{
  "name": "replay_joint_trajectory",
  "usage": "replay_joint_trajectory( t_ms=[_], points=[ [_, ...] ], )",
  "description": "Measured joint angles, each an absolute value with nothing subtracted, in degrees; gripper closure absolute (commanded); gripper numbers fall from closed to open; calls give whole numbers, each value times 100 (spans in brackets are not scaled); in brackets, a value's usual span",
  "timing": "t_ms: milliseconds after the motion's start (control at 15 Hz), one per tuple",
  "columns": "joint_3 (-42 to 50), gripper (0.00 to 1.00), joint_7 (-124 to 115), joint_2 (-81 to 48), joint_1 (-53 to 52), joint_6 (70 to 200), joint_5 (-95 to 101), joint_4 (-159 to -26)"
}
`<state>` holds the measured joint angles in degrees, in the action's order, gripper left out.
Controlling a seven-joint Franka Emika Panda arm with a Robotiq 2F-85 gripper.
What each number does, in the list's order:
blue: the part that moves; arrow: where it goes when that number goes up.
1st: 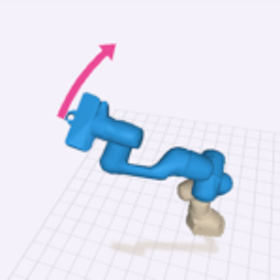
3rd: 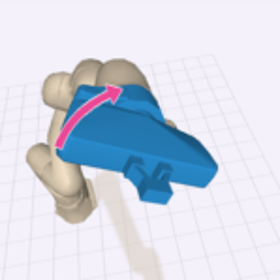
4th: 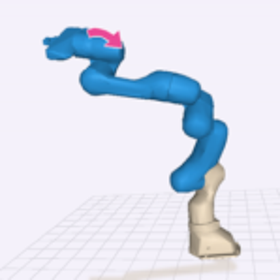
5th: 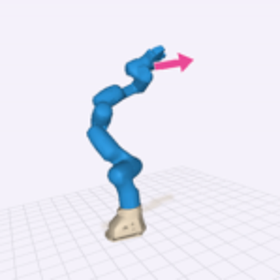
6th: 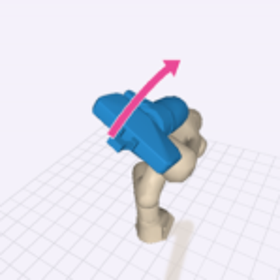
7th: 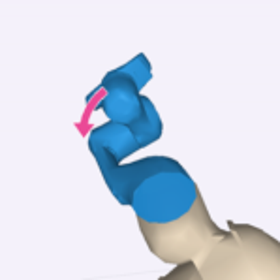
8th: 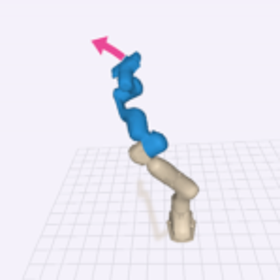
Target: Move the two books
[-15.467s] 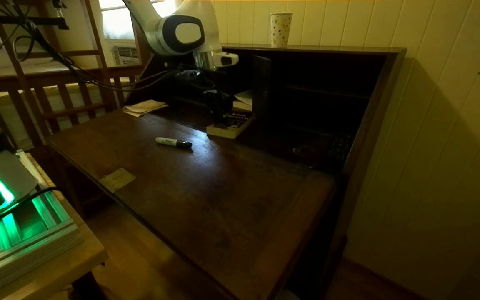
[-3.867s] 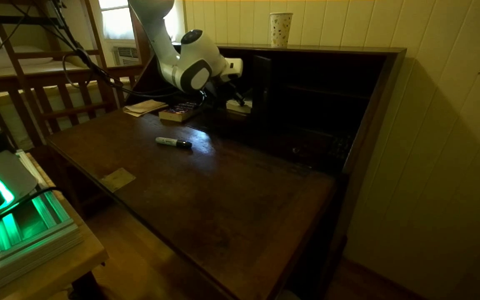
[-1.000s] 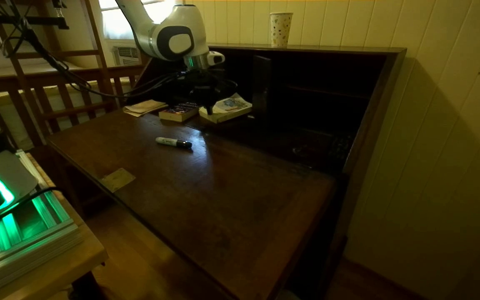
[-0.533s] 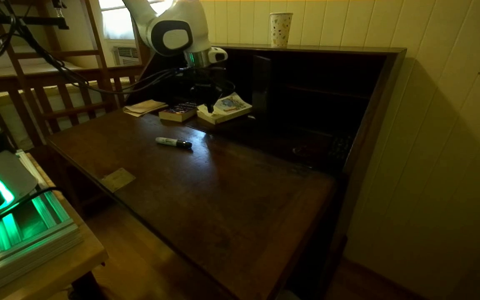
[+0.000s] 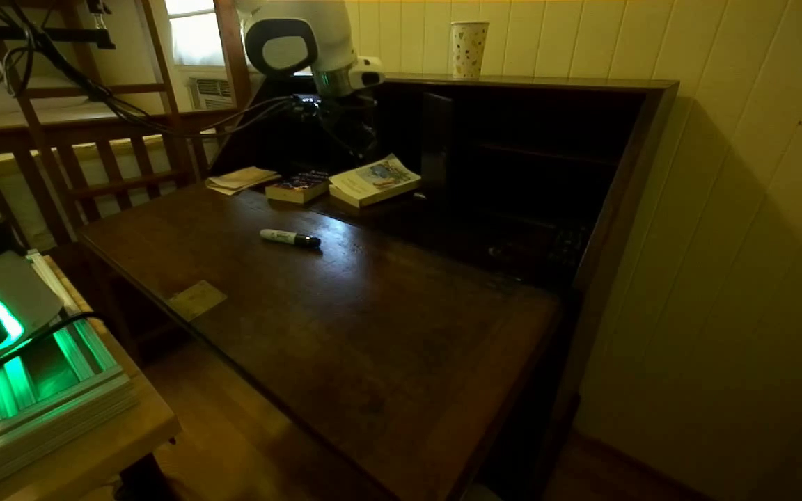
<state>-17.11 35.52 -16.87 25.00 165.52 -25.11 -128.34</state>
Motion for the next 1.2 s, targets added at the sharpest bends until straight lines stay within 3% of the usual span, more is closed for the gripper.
replay_joint_trajectory(
  t_ms=[667,1200],
  points=[
    [-2458,100,4103,-2818,3015,17588,-3341,-12400],
    [-1330,100,4039,-2706,2242,17212,-2593,-12320]
  ],
)
